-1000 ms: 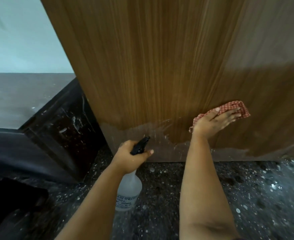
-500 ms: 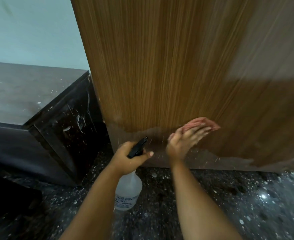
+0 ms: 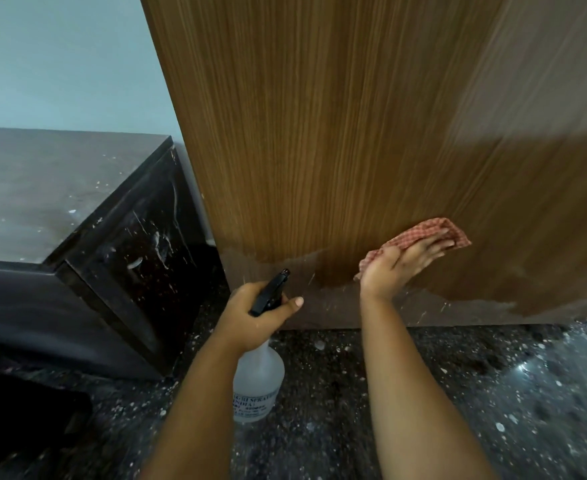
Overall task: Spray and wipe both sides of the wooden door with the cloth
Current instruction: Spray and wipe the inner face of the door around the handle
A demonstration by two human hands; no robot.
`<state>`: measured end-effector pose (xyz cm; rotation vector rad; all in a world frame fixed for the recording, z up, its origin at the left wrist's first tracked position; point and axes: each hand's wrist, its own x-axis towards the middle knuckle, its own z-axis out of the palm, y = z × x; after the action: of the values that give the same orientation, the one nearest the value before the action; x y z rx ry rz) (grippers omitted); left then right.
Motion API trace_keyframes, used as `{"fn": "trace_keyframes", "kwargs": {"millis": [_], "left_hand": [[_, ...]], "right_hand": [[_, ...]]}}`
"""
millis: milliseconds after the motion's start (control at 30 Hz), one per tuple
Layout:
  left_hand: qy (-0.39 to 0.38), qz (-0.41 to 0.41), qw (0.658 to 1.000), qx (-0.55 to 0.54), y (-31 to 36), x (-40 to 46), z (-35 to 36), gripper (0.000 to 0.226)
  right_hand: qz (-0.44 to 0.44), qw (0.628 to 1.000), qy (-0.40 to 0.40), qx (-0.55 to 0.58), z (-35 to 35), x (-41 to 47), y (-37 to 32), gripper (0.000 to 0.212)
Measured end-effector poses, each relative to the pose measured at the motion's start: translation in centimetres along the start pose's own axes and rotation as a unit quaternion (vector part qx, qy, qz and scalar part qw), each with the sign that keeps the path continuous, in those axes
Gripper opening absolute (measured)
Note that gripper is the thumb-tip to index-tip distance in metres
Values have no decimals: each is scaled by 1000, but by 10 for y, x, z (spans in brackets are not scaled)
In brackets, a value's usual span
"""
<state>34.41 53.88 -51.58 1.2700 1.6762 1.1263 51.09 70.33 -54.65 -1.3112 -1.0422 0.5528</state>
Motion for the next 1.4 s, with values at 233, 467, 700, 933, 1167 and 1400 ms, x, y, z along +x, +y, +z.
{"fn": "trace_keyframes", "kwargs": {"millis": [233,467,700,933,1167,1400], "left_hand": [[-19,-40,999,-27,-15,3,6,30],[-42,-7,999,-10,-22,3,-2,24],[5,-7,998,-59,-23,2,-4,24],[26,-36,996,-73,-22,-1,-9,25],[47,-49,997,-46,-31,-5,-21,28],[46,-32,997,44,-29,-7,-23,26]], "right_hand": [[-100,993,18,-58,2,-9,-7,74],[-512,753,-211,-355,-11,-20,52,88],[-672,545,-279,-416,-21,-10,48,103],[-586,705,-163,-363,-16,8,-20,81],[-676,545,-289,-403,0,-33,47,91],[-690,527,-280,-409,-5,-26,28,92]]}}
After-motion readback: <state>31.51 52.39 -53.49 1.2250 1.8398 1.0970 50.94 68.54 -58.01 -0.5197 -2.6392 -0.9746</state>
